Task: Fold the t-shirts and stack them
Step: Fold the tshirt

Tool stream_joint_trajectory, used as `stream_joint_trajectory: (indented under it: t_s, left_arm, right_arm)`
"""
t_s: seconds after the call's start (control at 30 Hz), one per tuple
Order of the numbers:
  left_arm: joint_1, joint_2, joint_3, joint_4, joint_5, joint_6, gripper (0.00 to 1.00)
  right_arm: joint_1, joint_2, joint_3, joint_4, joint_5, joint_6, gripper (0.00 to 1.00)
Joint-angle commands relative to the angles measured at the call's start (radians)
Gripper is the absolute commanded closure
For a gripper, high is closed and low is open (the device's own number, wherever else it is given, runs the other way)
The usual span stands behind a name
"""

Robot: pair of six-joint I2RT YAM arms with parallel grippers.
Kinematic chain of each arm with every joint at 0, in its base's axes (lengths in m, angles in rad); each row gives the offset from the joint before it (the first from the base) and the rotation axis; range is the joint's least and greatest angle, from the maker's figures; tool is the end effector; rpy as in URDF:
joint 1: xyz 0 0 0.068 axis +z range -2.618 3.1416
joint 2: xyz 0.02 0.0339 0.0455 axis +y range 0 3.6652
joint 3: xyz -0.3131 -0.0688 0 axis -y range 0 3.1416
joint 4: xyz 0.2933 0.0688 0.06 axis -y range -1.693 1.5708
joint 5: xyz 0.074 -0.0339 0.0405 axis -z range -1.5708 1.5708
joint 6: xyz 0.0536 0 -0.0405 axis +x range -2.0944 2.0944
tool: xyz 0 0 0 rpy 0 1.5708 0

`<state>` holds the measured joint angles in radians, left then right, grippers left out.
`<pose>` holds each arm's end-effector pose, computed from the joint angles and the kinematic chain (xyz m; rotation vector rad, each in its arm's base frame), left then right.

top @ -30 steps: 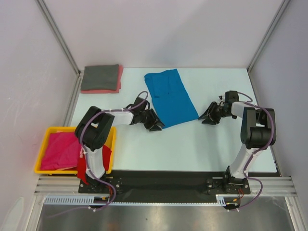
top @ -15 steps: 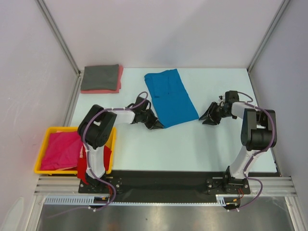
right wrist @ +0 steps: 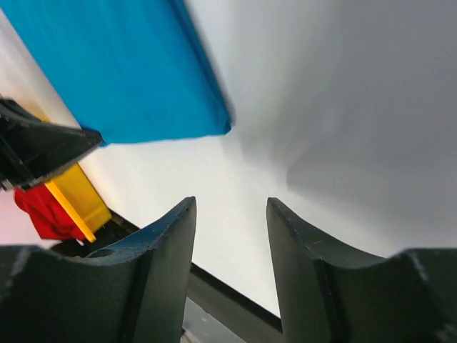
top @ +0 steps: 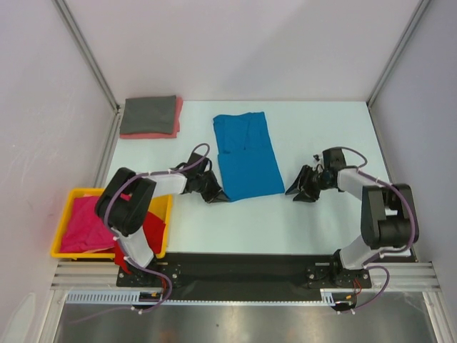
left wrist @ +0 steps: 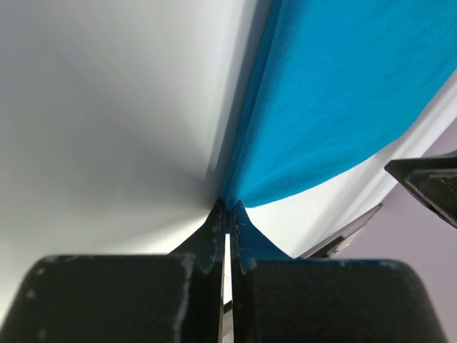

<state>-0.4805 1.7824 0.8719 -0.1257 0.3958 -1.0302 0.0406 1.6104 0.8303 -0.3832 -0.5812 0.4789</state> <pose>0.3238 -0.1921 0.1185 -0.6261 2.8002 -0.9561 0.3287 0.0428 0.1536 0.4318 2.7203 0.9405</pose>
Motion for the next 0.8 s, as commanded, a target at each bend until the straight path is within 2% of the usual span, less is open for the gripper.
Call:
stream_joint_trajectory:
  t_s: [0.0, 0.17, 0.4, 0.77]
  left_arm:
    - [0.002, -0.05, -0.08, -0.121, -0.067, 0.119, 1.0]
    - [0.0, -0.074, -0.093, -0.114, -0.049, 0.13, 1.0]
    - [-0.004, -0.086, -0.122, -0.083, -0.028, 0.121, 1.0]
    - [-0.006, -0.133, -0.137, -0.051, -0.014, 0.108, 1.0]
  right_arm:
    - [0.038, -0.118, -0.088, 0.066, -0.012, 0.032, 0.5]
    - [0.044, -0.139, -0.192, 0.182, -0.046, 0.09, 0.49]
    - [0.065, -0.015, -0.183, 0.314, -0.045, 0.207, 0.51]
    - [0.084, 0.094, -0.106, 0.294, -0.003, 0.3, 0.6]
